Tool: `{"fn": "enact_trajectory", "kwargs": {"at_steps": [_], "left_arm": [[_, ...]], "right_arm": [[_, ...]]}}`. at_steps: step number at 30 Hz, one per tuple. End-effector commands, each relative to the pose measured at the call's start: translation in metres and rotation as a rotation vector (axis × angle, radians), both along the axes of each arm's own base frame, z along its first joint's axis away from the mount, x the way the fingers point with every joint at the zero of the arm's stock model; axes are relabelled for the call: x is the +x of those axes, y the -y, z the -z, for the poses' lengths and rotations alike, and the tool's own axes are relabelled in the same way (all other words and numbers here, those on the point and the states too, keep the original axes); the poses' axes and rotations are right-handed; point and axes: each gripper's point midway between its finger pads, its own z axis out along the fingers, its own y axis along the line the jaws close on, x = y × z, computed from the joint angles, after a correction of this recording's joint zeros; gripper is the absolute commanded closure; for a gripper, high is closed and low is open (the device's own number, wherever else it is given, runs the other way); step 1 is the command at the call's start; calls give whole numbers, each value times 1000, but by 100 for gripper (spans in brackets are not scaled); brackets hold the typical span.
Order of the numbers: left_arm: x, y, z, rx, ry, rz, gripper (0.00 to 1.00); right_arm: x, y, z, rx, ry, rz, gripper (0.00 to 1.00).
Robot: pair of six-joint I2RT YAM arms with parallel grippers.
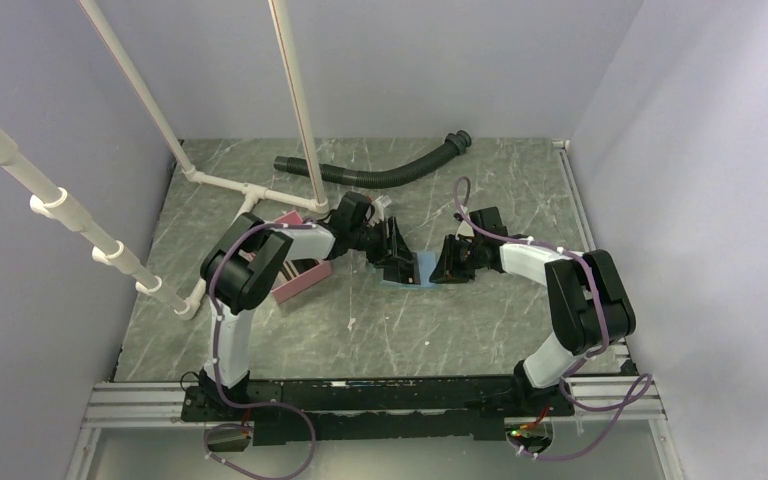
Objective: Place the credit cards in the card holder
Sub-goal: Insert the credit card into the card holder.
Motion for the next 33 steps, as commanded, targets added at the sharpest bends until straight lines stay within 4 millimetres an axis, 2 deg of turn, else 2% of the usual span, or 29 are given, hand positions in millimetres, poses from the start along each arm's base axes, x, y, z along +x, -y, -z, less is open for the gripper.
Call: {"fn": "enact_trajectory", "kwargs": {"at_steps": [1, 7, 11, 12, 14, 20, 23, 29, 30, 33], "left_arm": [[-15, -32, 33, 238, -42, -29, 47], [-15, -37, 35, 347, -3, -49, 36], [-11, -39, 26, 426, 43, -57, 35], [-9, -41, 25, 454, 51, -64, 28], [-10, -48, 23, 511, 61, -75, 27], [-8, -53, 10, 531, 91, -83, 26], [-12, -53, 9, 549, 83, -63, 16], [-14, -59, 3, 573, 92, -61, 14], [-13, -60, 2, 580, 92, -56, 10], [-10, -67, -3, 617, 110, -51, 8]], "right_arm": [[5, 4, -5, -20, 35, -3, 76], [6, 2, -5, -15, 35, -11, 76], [6, 2, -4, -12, 35, -15, 76], [6, 2, -4, -12, 33, -15, 76], [6, 2, -4, -11, 34, -16, 76], [5, 0, -3, -4, 32, -24, 76], [5, -2, -4, 9, 31, -29, 76], [6, -8, -13, 48, 44, -43, 76], [6, -9, -14, 54, 47, -46, 76], [6, -11, -15, 62, 48, -52, 76]]}}
